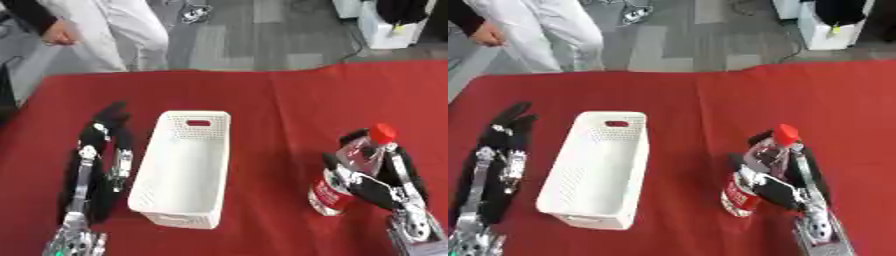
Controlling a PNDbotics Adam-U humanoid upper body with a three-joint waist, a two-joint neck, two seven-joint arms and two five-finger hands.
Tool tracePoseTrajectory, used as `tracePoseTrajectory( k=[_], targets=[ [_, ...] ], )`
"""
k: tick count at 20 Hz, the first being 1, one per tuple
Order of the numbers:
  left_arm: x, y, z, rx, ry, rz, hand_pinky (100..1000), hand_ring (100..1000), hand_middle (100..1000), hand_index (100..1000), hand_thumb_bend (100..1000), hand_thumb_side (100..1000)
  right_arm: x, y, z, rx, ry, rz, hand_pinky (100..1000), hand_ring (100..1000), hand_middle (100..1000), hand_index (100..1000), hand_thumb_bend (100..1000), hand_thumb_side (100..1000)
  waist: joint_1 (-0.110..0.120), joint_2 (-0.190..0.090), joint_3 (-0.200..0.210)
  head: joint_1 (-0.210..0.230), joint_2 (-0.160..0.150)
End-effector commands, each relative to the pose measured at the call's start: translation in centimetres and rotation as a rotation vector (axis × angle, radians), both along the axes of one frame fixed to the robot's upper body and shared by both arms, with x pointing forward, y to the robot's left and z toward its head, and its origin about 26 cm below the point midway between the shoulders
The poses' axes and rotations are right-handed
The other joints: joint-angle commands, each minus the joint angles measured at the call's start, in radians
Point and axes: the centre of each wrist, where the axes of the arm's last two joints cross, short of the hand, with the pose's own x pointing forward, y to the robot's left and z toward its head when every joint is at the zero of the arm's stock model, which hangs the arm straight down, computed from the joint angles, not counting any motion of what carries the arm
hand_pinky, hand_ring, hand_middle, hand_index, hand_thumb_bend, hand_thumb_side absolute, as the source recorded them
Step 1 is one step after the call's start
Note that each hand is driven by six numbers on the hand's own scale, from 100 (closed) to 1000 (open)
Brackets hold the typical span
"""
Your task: Pick up objects on the table and place them in the box.
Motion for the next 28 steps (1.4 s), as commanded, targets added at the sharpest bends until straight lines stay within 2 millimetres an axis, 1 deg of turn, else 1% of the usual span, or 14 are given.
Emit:
tracePoseTrajectory(
  k=[1, 5, 7, 9, 13, 16, 18, 19, 20, 24, 28],
  targets=[
    [-0.1, -0.2, 0.9, 0.001, -0.029, -0.015, 840, 853, 860, 934, 100, 890, 0.1, 0.6, 1.4, -0.014, -0.073, -0.017, 100, 100, 234, 404, 469, 100, 0.000, -0.012, 0.005, -0.019, -0.017],
    [-0.1, -0.2, 0.8, 0.004, -0.024, -0.018, 841, 853, 860, 935, 100, 892, 0.2, 0.9, 1.4, -0.066, -0.085, -0.016, 100, 100, 245, 413, 453, 100, -0.003, -0.013, 0.008, -0.020, -0.013],
    [-0.1, -0.2, 0.7, 0.007, -0.017, -0.020, 842, 853, 860, 935, 100, 892, 0.5, 0.9, 2.0, -0.085, -0.083, 0.014, 100, 100, 260, 421, 449, 100, -0.009, -0.020, 0.010, -0.018, -0.008],
    [-0.2, -0.1, 0.5, 0.012, -0.006, -0.021, 843, 853, 860, 935, 100, 892, 0.8, 1.0, 3.1, -0.099, -0.076, 0.059, 100, 100, 263, 419, 444, 116, -0.017, -0.032, 0.013, -0.013, -0.003],
    [-0.3, 0.1, -0.1, 0.021, 0.018, -0.025, 844, 853, 860, 936, 100, 893, 1.5, 1.7, 6.1, -0.134, -0.101, 0.159, 100, 100, 265, 417, 441, 126, -0.038, -0.059, 0.021, 0.003, 0.006],
    [-0.4, 0.3, -0.3, 0.030, 0.031, -0.030, 845, 854, 860, 936, 100, 893, 2.1, 2.8, 8.0, -0.176, -0.141, 0.222, 100, 100, 267, 415, 439, 131, -0.056, -0.076, 0.026, 0.018, 0.008],
    [-0.4, 0.3, -0.4, 0.036, 0.037, -0.034, 845, 854, 860, 936, 100, 893, 2.6, 3.7, 8.8, -0.202, -0.157, 0.248, 100, 100, 268, 415, 435, 131, -0.067, -0.084, 0.031, 0.027, 0.007],
    [-0.3, 0.3, -0.5, 0.038, 0.039, -0.036, 846, 854, 860, 936, 100, 893, 2.8, 4.0, 8.9, -0.212, -0.162, 0.255, 100, 100, 268, 415, 456, 128, -0.071, -0.086, 0.034, 0.030, 0.006],
    [-0.3, 0.4, -0.5, 0.041, 0.042, -0.038, 846, 854, 860, 936, 100, 894, 3.1, 4.4, 9.1, -0.225, -0.167, 0.265, 100, 100, 270, 416, 432, 135, -0.077, -0.089, 0.039, 0.034, 0.005],
    [-0.3, 0.3, -0.6, 0.048, 0.051, -0.052, 848, 855, 861, 937, 100, 896, 3.9, 5.9, 9.5, -0.270, -0.185, 0.293, 100, 100, 273, 416, 421, 143, -0.091, -0.095, 0.060, 0.043, 0.000],
    [-0.2, 0.2, -0.6, 0.053, 0.051, -0.066, 848, 855, 861, 938, 100, 896, 4.6, 7.4, 10.0, -0.313, -0.213, 0.310, 100, 100, 276, 415, 413, 155, -0.098, -0.097, 0.090, 0.046, -0.004]
  ],
)
